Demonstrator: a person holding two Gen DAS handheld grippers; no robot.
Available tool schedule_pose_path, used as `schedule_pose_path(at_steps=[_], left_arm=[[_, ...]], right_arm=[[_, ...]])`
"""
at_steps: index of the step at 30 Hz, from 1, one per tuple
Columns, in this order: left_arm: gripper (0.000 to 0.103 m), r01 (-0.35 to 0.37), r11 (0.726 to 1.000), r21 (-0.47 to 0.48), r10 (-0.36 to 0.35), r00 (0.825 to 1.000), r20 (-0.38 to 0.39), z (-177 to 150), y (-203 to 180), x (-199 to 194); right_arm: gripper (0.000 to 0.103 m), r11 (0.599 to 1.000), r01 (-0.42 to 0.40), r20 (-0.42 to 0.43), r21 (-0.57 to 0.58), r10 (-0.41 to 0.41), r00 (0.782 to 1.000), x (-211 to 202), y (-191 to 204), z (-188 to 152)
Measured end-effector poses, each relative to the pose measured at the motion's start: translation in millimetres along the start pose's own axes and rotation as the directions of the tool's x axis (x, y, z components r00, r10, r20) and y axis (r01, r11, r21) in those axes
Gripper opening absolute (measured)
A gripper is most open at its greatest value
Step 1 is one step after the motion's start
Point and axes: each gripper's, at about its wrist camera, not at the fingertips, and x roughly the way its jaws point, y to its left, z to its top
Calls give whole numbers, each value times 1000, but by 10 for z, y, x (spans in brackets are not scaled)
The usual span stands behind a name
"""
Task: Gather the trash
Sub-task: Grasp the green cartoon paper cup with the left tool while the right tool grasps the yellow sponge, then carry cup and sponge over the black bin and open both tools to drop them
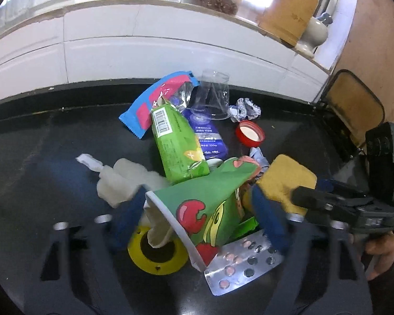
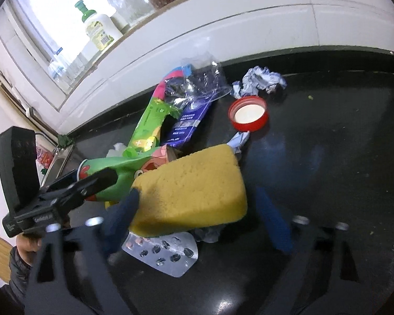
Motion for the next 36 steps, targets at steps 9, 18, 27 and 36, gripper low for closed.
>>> schedule_pose_path(at_steps=[9,18,27,36], left_arm=[[40,-47,999,-17,48,996,70,-98,-128,-446],[39,-203,979,15,198,968,154,-438,-465,-1183],[39,-245,969,36,236,958,163,-826,-596,-1488],[39,-338,941,-30,335,913,234,-1097,-268,-2079]], right_arm=[[41,995,62,107,-74,-54,993,-401,224,-106],[36,981,125,198,-149,-95,976,-986,508,-447],[36,971,149,199,-186,-111,974,-1235,697,-795],[36,958,99,192,-269,-47,980,-1183,1215,-833]])
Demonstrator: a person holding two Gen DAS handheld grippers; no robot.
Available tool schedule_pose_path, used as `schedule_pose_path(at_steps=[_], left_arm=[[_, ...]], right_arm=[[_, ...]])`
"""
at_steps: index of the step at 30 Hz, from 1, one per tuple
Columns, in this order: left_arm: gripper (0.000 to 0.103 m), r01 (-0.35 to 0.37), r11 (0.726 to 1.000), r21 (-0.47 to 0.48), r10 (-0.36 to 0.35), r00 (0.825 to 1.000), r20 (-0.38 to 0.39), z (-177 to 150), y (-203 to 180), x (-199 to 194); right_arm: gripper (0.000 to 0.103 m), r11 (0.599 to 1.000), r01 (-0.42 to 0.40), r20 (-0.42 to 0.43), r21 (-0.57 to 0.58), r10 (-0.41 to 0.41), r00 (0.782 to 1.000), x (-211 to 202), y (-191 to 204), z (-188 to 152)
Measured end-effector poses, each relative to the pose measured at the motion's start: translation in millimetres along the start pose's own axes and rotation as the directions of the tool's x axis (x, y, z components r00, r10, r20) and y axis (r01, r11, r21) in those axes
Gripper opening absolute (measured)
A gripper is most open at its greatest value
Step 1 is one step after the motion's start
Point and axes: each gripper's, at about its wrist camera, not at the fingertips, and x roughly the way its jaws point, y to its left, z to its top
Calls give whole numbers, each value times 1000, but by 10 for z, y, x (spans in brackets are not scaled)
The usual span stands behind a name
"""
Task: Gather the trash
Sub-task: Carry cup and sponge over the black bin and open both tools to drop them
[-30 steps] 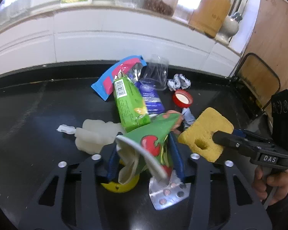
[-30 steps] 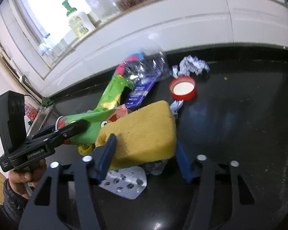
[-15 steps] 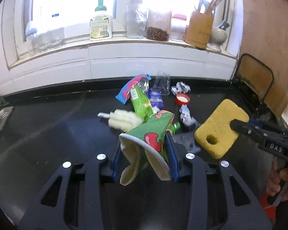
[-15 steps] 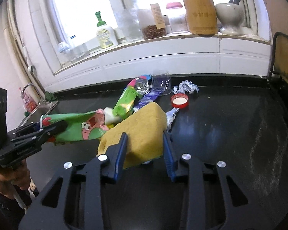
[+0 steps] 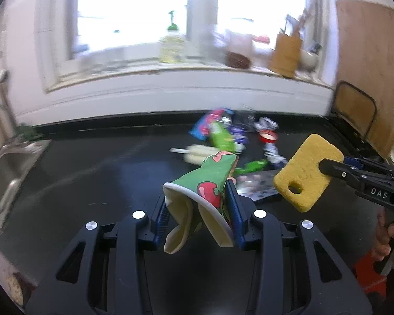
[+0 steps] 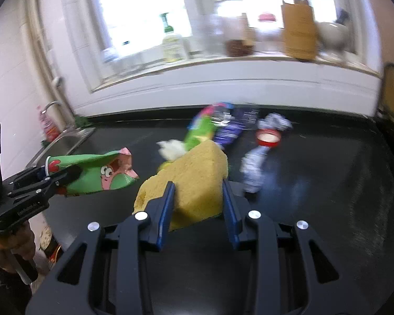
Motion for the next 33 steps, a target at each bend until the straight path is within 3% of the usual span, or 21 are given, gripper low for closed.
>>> schedule_pose_path(at_steps=[5,7,9,14,18,20,24,28,32,33], left_arm=[[39,-165,981,-97,168,985,22,-311,743,-592],[39,-238,961,-143,242,970,8,-511,1072,-854],[39,-335,921,-200,338,941,-24,-795,1451,-1167],[39,-508,804,-309,484,861,-155,-1564,2205,-1731],[39,-577,731,-365,513,817,-264,-2191,2704,-1903],[39,-606,704,-371,520,795,-312,-2511,2924,-1876],[39,-613,690,-384,492,787,-373,-3153,3287,-1680],[39,-597,675,-435,436,797,-418,-3701,3640,-1372],[40,-562,654,-506,361,820,-444,-4059,3890,-1150],[40,-563,652,-507,358,819,-449,-4119,3930,-1104]], right_arm=[[36,983,-155,-31,-100,153,988,228,819,69],[36,959,-245,-66,-140,238,969,358,1281,58],[36,930,-321,-103,-181,306,946,469,1763,18],[36,803,-522,-239,-289,467,851,680,3166,-324],[36,705,-615,-366,-353,501,784,841,4092,-807],[36,674,-638,-424,-371,488,763,962,4401,-1056],[36,640,-644,-532,-419,402,745,1427,4901,-1687],[36,640,-630,-605,-439,308,734,1910,5137,-2186],[38,645,-613,-651,-456,228,724,2351,5315,-2543],[38,648,-611,-659,-454,217,720,2405,5323,-2611]])
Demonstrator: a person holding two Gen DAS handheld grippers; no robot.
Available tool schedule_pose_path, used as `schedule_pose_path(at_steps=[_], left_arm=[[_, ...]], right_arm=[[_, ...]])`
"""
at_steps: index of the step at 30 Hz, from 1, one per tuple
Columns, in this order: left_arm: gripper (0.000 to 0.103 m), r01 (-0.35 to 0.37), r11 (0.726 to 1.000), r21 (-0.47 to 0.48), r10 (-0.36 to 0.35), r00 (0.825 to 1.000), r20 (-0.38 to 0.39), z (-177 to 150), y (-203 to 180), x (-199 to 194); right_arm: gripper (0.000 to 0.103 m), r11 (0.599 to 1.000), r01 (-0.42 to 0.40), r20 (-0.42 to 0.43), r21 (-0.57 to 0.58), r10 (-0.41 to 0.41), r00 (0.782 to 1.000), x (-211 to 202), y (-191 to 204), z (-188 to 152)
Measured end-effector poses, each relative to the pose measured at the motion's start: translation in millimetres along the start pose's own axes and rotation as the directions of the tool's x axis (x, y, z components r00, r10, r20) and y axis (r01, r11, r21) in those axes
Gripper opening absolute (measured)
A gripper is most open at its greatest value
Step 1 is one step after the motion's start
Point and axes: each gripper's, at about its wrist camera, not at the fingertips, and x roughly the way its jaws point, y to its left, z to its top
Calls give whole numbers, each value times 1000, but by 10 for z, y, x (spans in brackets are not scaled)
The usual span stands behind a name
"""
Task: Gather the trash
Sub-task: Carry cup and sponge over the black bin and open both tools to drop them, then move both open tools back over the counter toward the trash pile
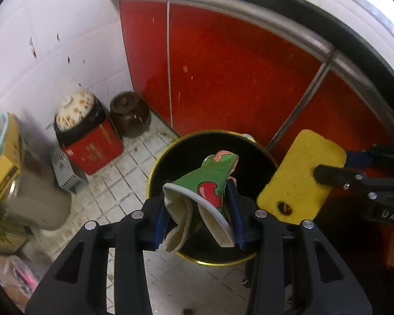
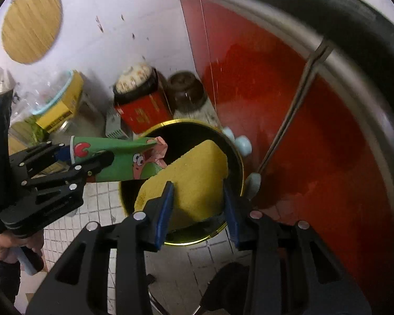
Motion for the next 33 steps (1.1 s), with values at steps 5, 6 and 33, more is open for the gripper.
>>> schedule_pose_path(at_steps=[5,6,33], left_arm=[[45,23,1000,-9,-23,999,-40,-33,51,262],[58,19,1000,-3,-20,999,-47,-41,41,276],[95,156,950,271,-210,960,185,480,-2104,-1716]], right_arm=[[55,1000,18,-48,-26,-19,999,321,74,69],[62,999,23,-55,-30,-25,998,345,52,87],[96,917,254,370,309,-362,856,-3122,-1238,-1136]])
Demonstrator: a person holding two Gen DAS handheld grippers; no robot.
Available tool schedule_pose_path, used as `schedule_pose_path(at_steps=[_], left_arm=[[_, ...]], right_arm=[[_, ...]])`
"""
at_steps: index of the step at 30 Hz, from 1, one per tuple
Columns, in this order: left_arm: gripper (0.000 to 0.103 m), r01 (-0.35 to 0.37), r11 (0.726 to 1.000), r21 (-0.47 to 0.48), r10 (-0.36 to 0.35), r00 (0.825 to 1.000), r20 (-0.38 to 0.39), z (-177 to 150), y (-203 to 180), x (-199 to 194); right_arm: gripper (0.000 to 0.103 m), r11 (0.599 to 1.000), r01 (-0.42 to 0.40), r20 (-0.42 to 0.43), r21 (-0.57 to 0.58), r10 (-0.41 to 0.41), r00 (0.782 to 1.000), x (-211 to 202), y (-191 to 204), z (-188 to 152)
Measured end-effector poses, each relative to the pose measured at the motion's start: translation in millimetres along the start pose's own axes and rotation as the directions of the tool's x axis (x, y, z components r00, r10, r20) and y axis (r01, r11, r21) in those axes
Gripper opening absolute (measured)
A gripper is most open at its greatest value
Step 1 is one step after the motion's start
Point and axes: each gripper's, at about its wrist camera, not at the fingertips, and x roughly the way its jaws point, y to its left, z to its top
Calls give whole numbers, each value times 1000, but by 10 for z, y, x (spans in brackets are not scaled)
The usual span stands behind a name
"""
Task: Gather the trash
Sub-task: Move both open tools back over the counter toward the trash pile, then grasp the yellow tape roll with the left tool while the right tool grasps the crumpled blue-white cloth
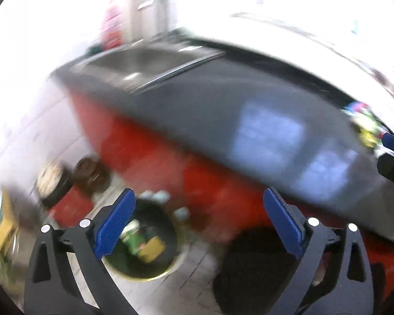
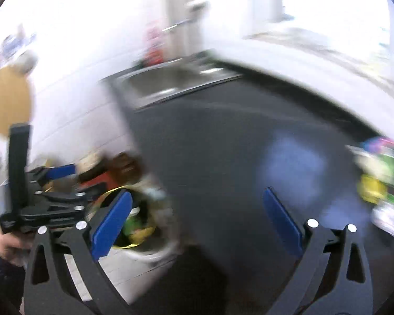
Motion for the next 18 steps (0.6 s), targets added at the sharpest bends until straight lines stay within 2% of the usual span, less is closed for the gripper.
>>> schedule_pose_path(at_steps=[3,6,9,13,18], left_arm=[[95,92,993,74,-92,996,-5,242,-764,59],[95,180,974,139,-175,983,-50,405,-1526,180],[95,257,951,173,-249,966,-65,449,-2092,189],[95,288,920,266,-279,958,-74,457,-2666,217],[95,260,889,376,-265,963,-41,479,-3149,221]], right_arm=[[96,979,180,34,100,-184,982,-505,-707,-158],[96,918,307,38,249,-326,944,-1066,-1481,-424],[96,857,370,10,357,-400,916,-1485,-2037,-702],[96,805,418,-4,421,-459,888,-1786,-2472,-963],[96,784,416,-16,461,-461,887,-1873,-2760,-1114]])
